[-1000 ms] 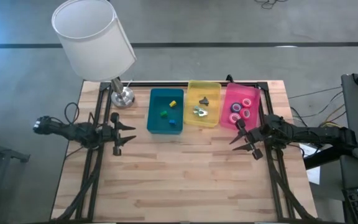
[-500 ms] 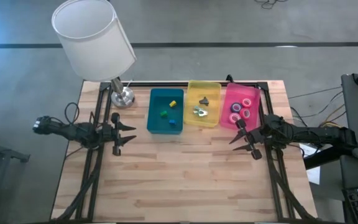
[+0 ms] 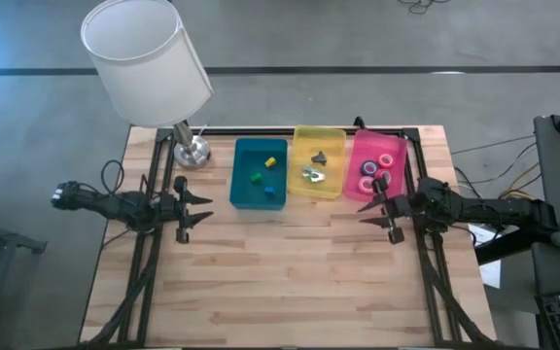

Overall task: Pick and place Stapler, Stapler remover, tape
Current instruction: Return to Home Position

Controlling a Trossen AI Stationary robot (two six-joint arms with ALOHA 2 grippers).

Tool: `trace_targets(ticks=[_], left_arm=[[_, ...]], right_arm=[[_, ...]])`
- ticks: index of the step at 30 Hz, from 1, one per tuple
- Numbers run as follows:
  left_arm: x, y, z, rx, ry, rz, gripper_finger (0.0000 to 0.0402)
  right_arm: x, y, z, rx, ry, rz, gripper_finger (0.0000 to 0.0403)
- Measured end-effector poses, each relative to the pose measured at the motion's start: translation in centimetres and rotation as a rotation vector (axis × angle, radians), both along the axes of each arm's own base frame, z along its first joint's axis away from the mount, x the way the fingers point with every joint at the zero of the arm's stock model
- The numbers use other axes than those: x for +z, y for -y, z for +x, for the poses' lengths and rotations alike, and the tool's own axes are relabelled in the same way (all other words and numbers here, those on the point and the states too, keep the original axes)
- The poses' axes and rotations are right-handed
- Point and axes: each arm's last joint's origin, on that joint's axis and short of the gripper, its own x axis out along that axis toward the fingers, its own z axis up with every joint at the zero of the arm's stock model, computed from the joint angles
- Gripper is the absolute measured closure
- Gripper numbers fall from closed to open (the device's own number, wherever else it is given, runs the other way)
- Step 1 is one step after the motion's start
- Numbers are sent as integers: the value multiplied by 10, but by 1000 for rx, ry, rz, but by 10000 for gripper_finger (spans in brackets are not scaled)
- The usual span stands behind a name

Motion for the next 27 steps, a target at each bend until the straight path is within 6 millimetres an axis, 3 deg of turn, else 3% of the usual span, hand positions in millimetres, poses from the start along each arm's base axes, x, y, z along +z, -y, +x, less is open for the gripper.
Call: trace_targets(ticks=[9,17,27], left_arm=[[0,0,0,0,0,0,241],[0,0,0,0,0,0,241],[0,0,0,0,-1,0,241]], right_arm=[[0,-4,0,12,1,-15,282],[1,-2,1,-268,3,43,271],[-13,-7,-3,-280,-146,75,269]])
